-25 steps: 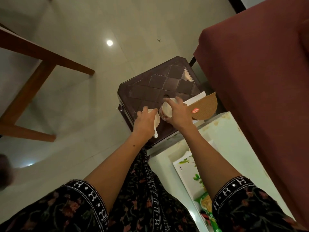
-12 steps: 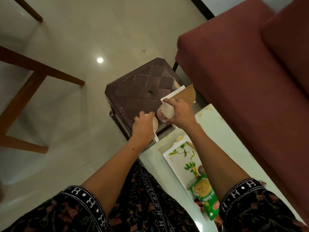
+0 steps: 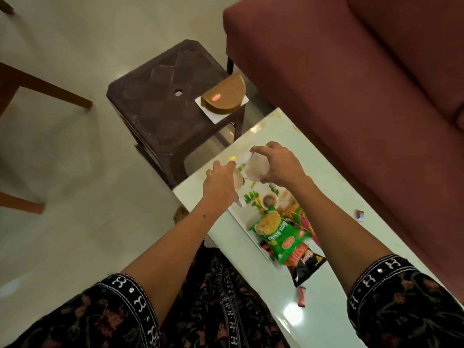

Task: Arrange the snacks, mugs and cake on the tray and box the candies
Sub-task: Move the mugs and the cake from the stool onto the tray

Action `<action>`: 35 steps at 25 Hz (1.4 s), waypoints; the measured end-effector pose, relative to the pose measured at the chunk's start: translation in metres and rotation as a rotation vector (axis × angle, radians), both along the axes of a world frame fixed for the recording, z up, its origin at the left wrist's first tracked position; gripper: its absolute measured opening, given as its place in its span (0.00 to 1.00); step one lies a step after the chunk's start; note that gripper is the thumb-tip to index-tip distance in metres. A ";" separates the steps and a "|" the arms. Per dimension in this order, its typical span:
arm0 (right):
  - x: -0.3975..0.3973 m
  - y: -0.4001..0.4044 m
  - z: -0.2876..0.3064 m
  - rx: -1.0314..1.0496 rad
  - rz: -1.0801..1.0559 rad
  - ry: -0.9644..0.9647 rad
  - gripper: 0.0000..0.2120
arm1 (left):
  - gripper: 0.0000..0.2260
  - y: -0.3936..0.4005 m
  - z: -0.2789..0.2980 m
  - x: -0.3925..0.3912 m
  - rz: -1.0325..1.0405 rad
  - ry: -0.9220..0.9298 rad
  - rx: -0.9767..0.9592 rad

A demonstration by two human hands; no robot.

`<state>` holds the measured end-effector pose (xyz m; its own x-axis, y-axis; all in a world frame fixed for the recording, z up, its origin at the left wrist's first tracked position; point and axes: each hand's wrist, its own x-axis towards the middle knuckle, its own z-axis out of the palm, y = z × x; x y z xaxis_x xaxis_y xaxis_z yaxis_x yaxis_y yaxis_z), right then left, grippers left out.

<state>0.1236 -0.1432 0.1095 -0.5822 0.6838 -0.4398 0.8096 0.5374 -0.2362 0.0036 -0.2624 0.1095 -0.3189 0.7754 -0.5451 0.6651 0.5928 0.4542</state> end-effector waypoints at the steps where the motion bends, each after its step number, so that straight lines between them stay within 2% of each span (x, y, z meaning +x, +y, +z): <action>1: 0.012 0.000 -0.008 -0.006 0.001 -0.013 0.40 | 0.39 0.000 -0.007 0.012 -0.001 -0.007 -0.009; 11: 0.071 0.009 -0.100 -0.087 -0.048 -0.065 0.40 | 0.36 0.017 -0.095 0.079 -0.077 0.009 -0.076; 19: 0.080 0.015 -0.133 -0.106 -0.076 -0.062 0.40 | 0.35 0.023 -0.125 0.088 -0.091 0.039 -0.082; 26: 0.083 0.009 -0.144 -0.072 -0.110 -0.013 0.39 | 0.36 0.020 -0.131 0.092 -0.115 0.078 -0.044; 32: 0.089 0.003 -0.128 -0.143 -0.235 0.019 0.47 | 0.44 0.010 -0.118 0.081 -0.069 0.036 -0.032; 35: 0.087 -0.007 -0.101 -0.144 -0.342 0.083 0.43 | 0.39 -0.005 -0.096 0.057 0.034 -0.019 0.047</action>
<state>0.2108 -0.1506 0.0085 -0.3683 0.7795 -0.5066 0.9115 0.1957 -0.3617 0.0604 -0.2679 0.0139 -0.3351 0.7893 -0.5146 0.6360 0.5924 0.4945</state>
